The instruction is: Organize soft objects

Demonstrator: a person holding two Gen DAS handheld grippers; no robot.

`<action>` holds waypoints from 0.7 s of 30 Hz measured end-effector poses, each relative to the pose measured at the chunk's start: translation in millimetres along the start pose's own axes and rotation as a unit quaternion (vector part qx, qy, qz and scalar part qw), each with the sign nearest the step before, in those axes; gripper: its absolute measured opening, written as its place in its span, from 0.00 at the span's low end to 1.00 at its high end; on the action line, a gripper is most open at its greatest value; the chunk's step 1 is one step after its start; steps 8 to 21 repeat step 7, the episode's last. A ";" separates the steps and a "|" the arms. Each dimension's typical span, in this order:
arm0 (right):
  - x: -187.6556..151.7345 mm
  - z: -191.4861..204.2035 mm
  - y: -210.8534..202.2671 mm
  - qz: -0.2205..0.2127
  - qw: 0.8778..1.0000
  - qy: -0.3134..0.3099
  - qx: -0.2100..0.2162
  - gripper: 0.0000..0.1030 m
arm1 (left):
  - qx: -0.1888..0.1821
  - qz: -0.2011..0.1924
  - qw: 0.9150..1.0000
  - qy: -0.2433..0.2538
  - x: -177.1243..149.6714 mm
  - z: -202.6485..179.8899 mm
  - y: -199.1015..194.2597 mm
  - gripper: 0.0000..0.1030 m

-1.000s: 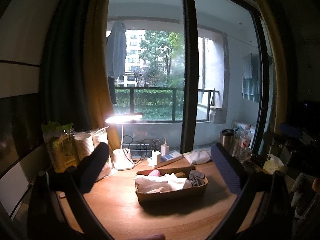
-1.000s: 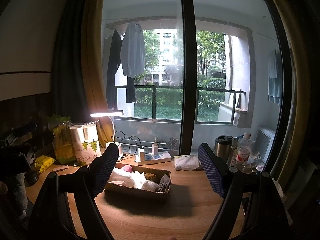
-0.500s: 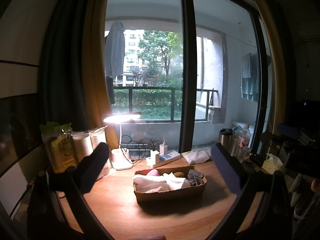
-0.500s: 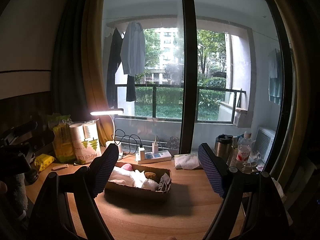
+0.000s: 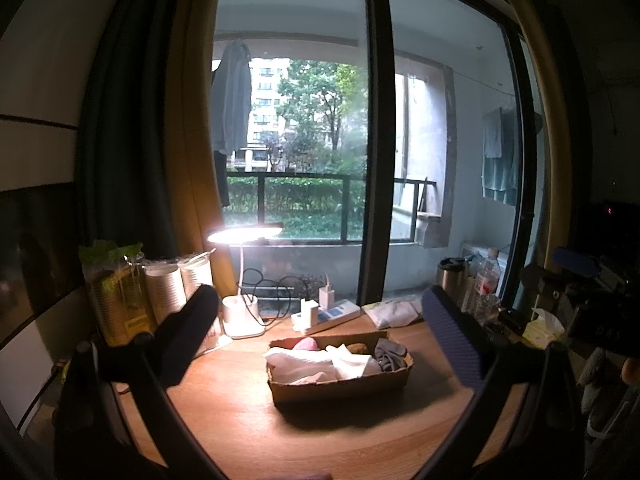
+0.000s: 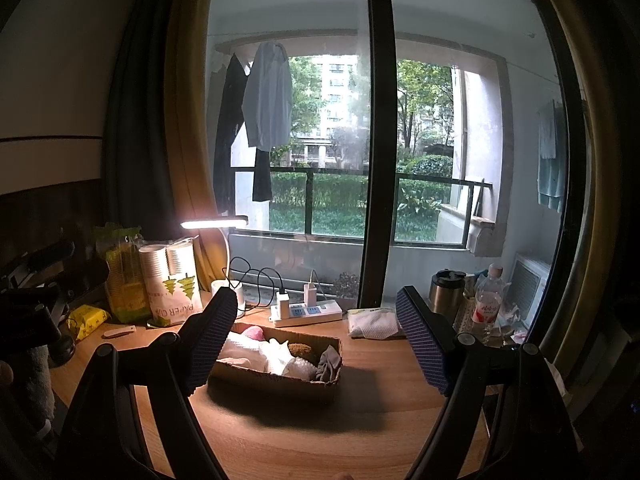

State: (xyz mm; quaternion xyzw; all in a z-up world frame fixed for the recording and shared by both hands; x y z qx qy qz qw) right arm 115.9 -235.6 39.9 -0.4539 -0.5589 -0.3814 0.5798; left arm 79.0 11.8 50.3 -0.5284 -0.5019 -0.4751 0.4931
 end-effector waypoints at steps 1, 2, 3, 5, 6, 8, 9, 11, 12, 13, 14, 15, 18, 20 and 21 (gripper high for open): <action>0.0 0.1 0.1 0.000 1.000 0.000 0.000 0.82 | 0.000 0.000 1.000 -0.001 -0.2 -0.1 0.3 0.99; 0.0 0.1 0.1 0.000 1.000 0.000 0.000 0.82 | 0.000 0.000 1.000 -0.001 -0.6 -0.4 0.0 0.99; -0.4 0.2 0.7 0.001 1.000 0.000 0.000 0.82 | -0.002 -0.001 1.000 -0.001 -0.5 -0.4 -0.1 0.99; -1.0 0.1 1.3 0.003 1.000 -0.001 0.001 0.82 | -0.011 -0.003 1.000 -0.004 -1.8 -0.7 -0.9 0.99; -2.1 0.1 3.0 0.005 1.000 -0.002 0.002 0.82 | -0.013 -0.003 1.000 -0.007 -3.2 -0.6 -0.6 0.99; -3.4 0.2 4.6 0.007 1.000 -0.004 0.002 0.82 | -0.016 -0.002 1.000 -0.010 -4.8 -0.5 0.7 0.99; -3.4 0.2 4.6 0.007 1.000 -0.004 0.002 0.82 | -0.016 -0.002 1.000 -0.010 -4.8 -0.5 0.7 0.99; -3.4 0.2 4.6 0.007 1.000 -0.004 0.002 0.82 | -0.016 -0.002 1.000 -0.010 -4.8 -0.5 0.7 0.99; -3.4 0.2 4.6 0.007 1.000 -0.004 0.002 0.82 | -0.016 -0.002 1.000 -0.010 -4.8 -0.5 0.7 0.99; -3.4 0.2 4.6 0.007 1.000 -0.004 0.002 0.82 | -0.016 -0.002 1.000 -0.010 -4.8 -0.5 0.7 0.99; -3.4 0.2 4.6 0.007 1.000 -0.004 0.002 0.82 | -0.016 -0.002 1.000 -0.010 -4.8 -0.5 0.7 0.99; -3.4 0.2 4.6 0.007 1.000 -0.004 0.002 0.82 | -0.016 -0.002 1.000 -0.010 -4.8 -0.5 0.7 0.99; -3.4 0.2 4.6 0.007 1.000 -0.004 0.002 0.82 | -0.016 -0.002 1.000 -0.010 -4.8 -0.5 0.7 0.99; -3.4 0.2 4.6 0.007 1.000 -0.004 0.002 0.82 | -0.016 -0.002 1.000 -0.010 -4.8 -0.5 0.7 0.99; -3.4 0.2 4.6 0.007 1.000 -0.004 0.002 0.82 | -0.016 -0.002 1.000 -0.010 -4.8 -0.5 0.7 0.99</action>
Point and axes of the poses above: each gripper's, at about its wrist camera, not at the fingertips, and y roughly the way its jaws point, z to its left, x to its top, the point moved 2 cm from there along y, roughly the way its jaws point, and after that the axes turned 7 degrees about -z, right-handed, at the moved point
